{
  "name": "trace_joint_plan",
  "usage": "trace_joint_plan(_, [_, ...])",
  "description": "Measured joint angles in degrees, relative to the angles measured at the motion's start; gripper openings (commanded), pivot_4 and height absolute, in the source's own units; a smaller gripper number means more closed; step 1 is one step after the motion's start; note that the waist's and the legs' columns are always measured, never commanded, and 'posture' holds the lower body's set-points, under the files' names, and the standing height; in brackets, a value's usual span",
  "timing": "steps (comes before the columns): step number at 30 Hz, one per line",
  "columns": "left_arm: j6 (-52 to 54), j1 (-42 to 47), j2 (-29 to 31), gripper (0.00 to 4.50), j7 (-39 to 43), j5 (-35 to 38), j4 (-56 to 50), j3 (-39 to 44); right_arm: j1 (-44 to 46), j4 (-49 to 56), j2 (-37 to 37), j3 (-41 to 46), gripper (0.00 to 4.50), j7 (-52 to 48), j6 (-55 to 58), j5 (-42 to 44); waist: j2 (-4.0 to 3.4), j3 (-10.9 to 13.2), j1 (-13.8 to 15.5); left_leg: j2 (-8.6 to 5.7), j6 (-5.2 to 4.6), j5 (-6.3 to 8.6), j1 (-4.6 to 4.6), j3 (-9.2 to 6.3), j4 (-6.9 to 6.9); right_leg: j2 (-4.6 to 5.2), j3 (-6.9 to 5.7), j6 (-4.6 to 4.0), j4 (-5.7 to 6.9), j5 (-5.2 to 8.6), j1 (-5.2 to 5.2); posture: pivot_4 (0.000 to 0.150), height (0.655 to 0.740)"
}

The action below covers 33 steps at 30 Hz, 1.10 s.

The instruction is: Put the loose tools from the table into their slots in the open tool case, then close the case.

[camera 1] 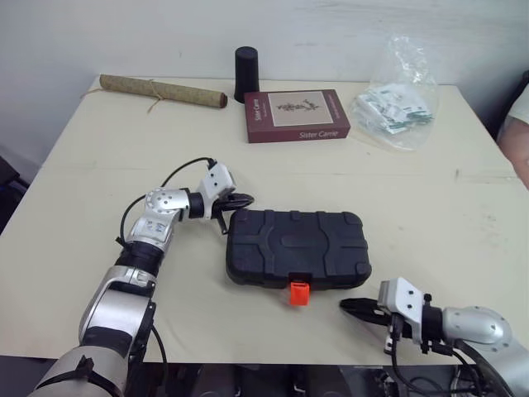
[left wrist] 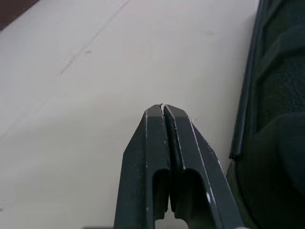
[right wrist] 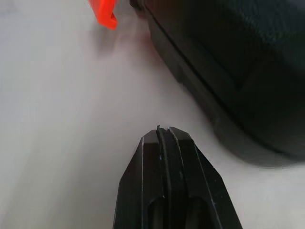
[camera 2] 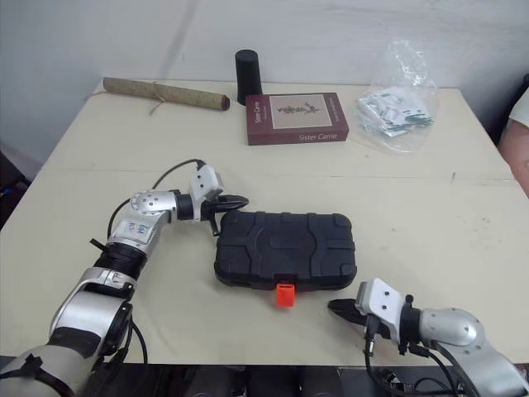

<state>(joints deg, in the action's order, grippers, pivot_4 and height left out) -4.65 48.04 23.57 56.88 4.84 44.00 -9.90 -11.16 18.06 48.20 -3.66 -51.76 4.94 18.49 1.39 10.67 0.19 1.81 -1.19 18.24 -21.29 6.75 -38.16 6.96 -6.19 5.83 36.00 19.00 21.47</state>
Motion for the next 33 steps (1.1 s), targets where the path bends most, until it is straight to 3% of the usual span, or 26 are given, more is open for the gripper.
trace_joint_plan(6, [0.86, -4.93, 1.43, 0.03, 3.88, -0.14, -4.68, 0.13, 5.76, -3.99, -1.68, -1.15, 0.0, -0.37, -1.45, -2.86, 0.03, -0.02, -0.72, -0.01, -0.01, -0.01, 0.04, 0.0, -0.02, 0.42, 0.05, 0.0, 0.08, 0.0, -0.01, 0.15, 0.74])
trace_joint_plan(11, [7.99, -19.21, 5.37, 0.03, 5.5, 3.87, -24.59, 2.42, 19.06, -17.85, -5.32, -0.99, 0.0, 2.53, -3.87, -6.64, 0.03, -0.02, -1.74, -0.08, -0.04, -0.02, 0.04, -0.04, -0.07, 0.61, 0.09, 0.0, 0.13, -0.01, -0.04, 0.15, 0.74])
trace_joint_plan(17, [15.19, -28.83, 4.7, 0.03, -2.04, 5.74, -39.31, 5.6, 29.09, -31.05, -7.33, -0.51, 0.0, 5.0, -5.28, -10.12, 0.02, -0.01, -0.95, -0.09, -0.05, -0.04, -0.03, -0.26, -0.13, 0.66, 0.23, 0.0, 0.07, -0.01, -0.16, 0.15, 0.74])
trace_joint_plan(21, [16.6, -29.85, 4.29, 0.03, -7.05, 6.36, -41.92, 9.19, 30.91, -34.41, -7.3, 1.04, 0.0, 7.04, -5.06, -10.79, 0.02, -0.01, -0.32, -0.11, -0.06, -0.04, -0.03, -0.34, -0.06, 0.69, 0.21, 0.0, 0.02, -0.01, -0.19, 0.15, 0.74])
trace_joint_plan(26, [21.16, -25.96, 4.69, 0.03, -5.98, 15.7, -48.14, 14.83, 19.49, -24.44, -7.6, 8.88, 0.0, 7.39, -3.19, -5.21, -0.04, 0.02, 1.07, -0.14, -0.05, -0.04, -0.38, -0.54, -0.04, 0.65, -0.02, 0.03, -0.01, -0.03, -0.13, 0.15, 0.74])
trace_joint_plan(33, [22.68, -15.86, 1.0, 0.03, -0.99, 16.02, -48.91, 4.48, 6.73, 1.18, -8.66, 15.37, 0.0, 7.9, 8.03, 8.43, -0.21, 0.02, 1.05, -0.21, -0.09, -0.05, -0.24, -0.38, -0.03, 0.43, -0.05, 0.15, -0.04, -0.09, -0.17, 0.15, 0.74])
